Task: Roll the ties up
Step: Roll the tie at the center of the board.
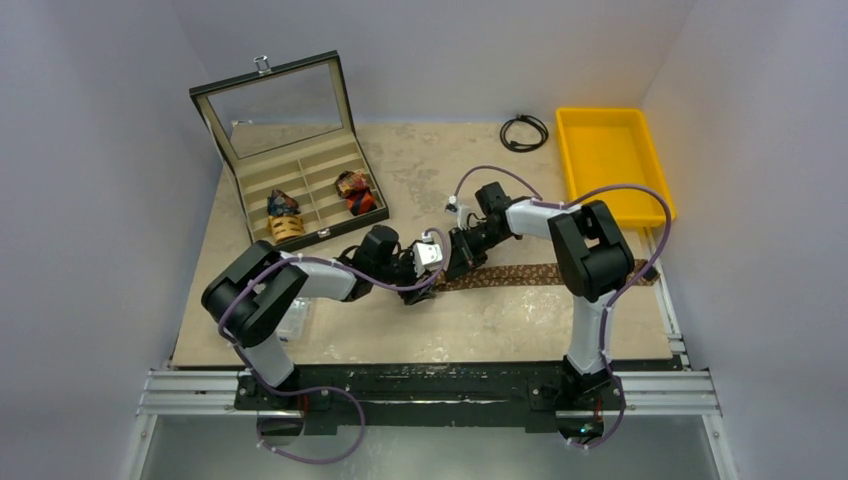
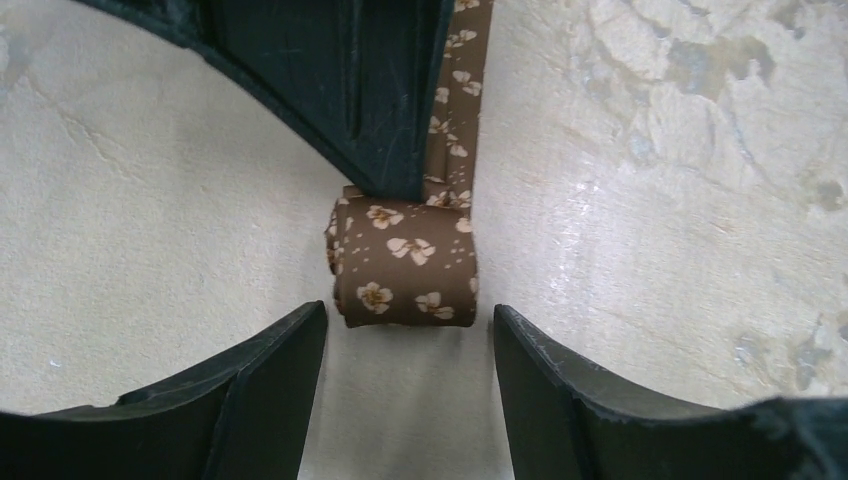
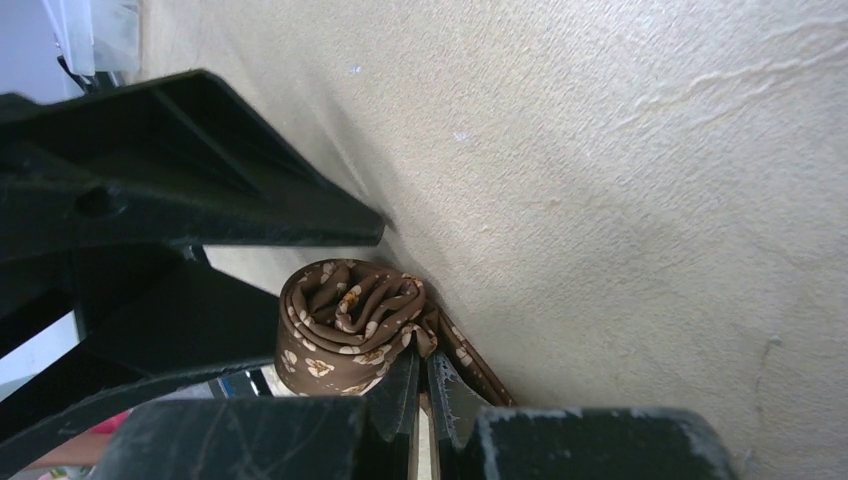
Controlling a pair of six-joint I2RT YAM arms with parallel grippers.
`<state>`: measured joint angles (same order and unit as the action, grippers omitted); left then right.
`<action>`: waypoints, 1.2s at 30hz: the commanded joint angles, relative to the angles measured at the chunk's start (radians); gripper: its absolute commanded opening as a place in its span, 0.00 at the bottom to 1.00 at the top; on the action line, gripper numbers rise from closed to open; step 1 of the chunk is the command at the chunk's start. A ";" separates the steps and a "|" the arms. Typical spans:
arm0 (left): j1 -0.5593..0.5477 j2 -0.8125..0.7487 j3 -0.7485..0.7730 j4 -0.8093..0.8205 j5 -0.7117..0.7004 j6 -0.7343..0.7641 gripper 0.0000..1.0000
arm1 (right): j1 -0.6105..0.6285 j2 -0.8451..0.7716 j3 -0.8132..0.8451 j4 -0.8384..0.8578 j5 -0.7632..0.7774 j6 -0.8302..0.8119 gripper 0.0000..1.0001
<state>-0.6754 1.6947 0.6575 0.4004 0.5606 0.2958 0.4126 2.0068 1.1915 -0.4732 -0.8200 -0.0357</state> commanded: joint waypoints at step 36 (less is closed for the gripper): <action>0.006 -0.031 0.058 -0.019 0.051 0.054 0.40 | 0.007 0.003 -0.021 0.069 0.045 0.081 0.00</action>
<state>-0.6792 1.7409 0.6895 0.4133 0.5625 0.2985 0.4091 1.9781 1.1431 -0.4618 -0.8165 0.0273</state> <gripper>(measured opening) 0.391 0.008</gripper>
